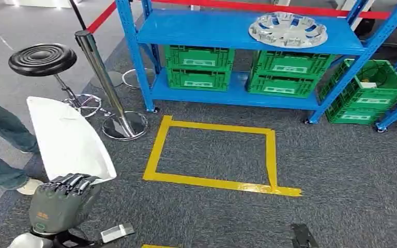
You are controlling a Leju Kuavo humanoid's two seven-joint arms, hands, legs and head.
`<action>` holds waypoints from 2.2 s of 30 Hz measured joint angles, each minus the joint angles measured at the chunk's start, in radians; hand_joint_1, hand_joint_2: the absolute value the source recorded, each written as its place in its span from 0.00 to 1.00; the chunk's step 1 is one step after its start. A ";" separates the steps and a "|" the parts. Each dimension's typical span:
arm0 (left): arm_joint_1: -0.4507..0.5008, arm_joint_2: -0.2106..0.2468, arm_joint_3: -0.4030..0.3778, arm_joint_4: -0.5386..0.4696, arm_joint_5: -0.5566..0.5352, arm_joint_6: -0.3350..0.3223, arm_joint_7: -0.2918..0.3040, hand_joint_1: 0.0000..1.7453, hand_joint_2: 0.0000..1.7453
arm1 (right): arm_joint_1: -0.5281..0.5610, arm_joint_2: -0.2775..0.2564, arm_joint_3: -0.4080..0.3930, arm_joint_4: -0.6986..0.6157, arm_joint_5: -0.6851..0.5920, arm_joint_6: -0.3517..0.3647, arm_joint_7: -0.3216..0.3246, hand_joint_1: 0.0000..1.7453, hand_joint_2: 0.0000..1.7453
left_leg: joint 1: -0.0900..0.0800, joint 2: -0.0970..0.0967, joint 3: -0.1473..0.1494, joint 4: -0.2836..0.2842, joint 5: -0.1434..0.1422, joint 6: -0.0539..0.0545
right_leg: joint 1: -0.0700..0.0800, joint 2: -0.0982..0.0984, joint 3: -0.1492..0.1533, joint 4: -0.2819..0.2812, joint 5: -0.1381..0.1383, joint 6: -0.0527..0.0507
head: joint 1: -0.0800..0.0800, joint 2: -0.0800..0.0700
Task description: Take the parts from the cabinet and place them on the table.
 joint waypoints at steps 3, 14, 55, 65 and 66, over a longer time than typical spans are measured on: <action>0.003 0.008 0.002 -0.003 0.000 0.000 -0.002 1.00 1.00 | 0.006 0.005 0.000 -0.004 0.010 0.012 0.010 0.00 0.00 | 0.002 -0.007 -0.035 0.097 -0.105 -0.014 | -0.010 -0.005 -0.016 -0.012 0.035 -0.011 | -0.005 0.000; 0.018 0.019 0.005 -0.008 0.011 0.000 -0.008 1.00 1.00 | 0.021 0.012 -0.010 -0.006 0.022 0.040 0.027 0.00 0.00 | 0.011 -0.009 0.086 0.024 -0.110 0.000 | -0.009 -0.007 -0.081 0.047 0.051 0.021 | -0.006 0.000; 0.032 0.019 0.029 -0.023 0.011 0.001 -0.007 1.00 1.00 | 0.041 0.011 -0.023 -0.007 0.129 -0.015 0.100 0.00 0.00 | 0.034 -0.022 -0.089 0.311 -0.210 -0.038 | -0.031 -0.031 -0.088 0.037 0.066 0.018 | -0.012 0.000; 0.037 0.025 0.029 -0.025 0.010 0.001 0.008 1.00 1.00 | 0.045 0.009 -0.023 -0.036 0.170 -0.027 0.128 0.00 0.00 | 0.001 0.019 0.072 0.008 -0.092 0.022 | -0.010 -0.145 -0.080 0.039 0.059 0.041 | -0.012 0.000; 0.038 0.025 0.029 -0.025 0.010 0.001 0.008 1.00 1.00 | 0.044 0.009 -0.023 -0.040 0.175 -0.028 0.130 0.00 0.00 | 0.006 0.011 0.075 0.004 -0.086 0.028 | -0.015 -0.084 -0.092 0.054 0.042 0.053 | -0.008 0.000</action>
